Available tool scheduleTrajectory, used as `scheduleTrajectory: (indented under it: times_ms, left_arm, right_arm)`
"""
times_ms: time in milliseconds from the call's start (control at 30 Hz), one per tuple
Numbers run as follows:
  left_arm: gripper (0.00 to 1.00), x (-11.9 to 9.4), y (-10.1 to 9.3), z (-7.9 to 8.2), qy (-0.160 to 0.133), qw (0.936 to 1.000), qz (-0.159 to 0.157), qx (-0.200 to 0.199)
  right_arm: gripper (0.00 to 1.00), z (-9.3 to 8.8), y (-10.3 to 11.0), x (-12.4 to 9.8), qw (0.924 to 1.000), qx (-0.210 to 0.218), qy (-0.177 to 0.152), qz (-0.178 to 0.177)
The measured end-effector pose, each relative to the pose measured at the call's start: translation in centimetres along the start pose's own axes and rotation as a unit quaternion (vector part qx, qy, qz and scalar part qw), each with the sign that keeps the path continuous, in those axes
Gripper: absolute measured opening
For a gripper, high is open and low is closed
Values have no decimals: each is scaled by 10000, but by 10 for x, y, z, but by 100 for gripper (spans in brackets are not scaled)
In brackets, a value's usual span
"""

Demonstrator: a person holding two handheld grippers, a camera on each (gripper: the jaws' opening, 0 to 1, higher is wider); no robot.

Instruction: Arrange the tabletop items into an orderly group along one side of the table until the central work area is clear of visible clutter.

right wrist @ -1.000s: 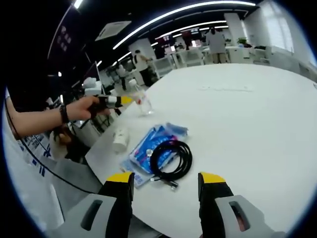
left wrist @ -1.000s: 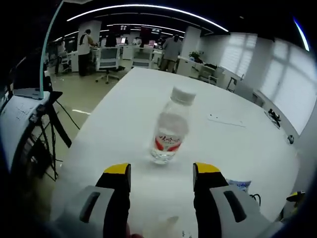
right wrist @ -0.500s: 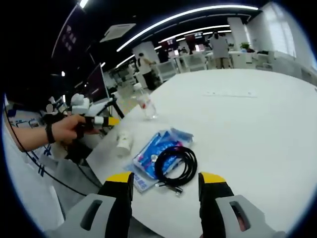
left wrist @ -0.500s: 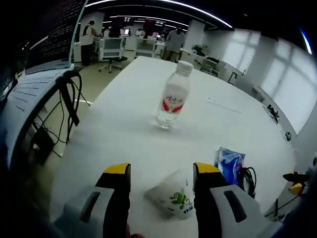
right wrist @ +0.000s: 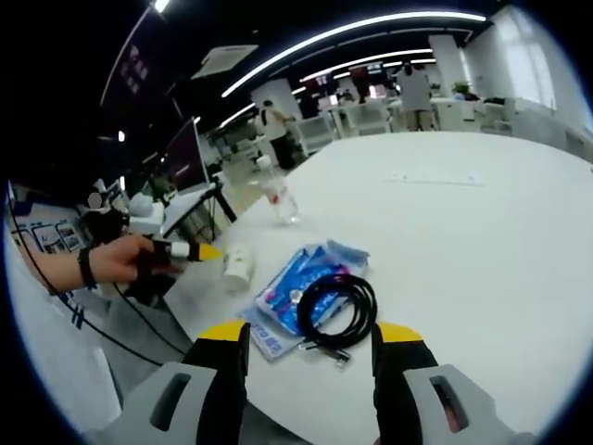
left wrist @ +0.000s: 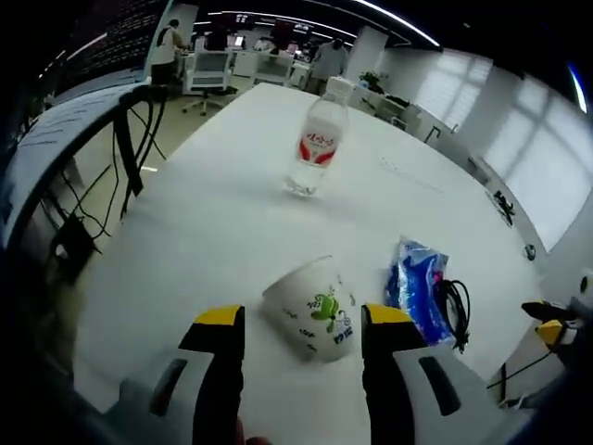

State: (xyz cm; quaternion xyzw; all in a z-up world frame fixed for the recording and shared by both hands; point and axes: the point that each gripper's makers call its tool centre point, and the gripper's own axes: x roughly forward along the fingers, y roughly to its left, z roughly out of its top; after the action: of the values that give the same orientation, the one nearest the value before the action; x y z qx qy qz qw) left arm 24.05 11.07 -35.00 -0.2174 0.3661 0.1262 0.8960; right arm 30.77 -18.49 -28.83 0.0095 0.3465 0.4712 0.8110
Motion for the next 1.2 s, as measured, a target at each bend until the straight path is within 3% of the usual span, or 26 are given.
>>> scheduleTrajectory:
  times_ms: [267, 567, 700, 1200]
  left_arm:
    - [51, -1, -20, -12, 176, 9997, -112, -149]
    - [51, 13, -12, -24, 457, 9987, -118, -207]
    - [50, 15, -14, -31, 576, 9963, -166, -617]
    - [50, 31, -20, -26, 561, 9934, -176, -989]
  right_arm:
    - [53, 1, 2, -2, 10000, -12, -3, -5]
    - [53, 1, 6, -3, 10000, -27, 5, 1]
    - [53, 0, 8, -3, 10000, -12, 11, 11]
    - [53, -6, 2, -8, 10000, 52, 33, -35]
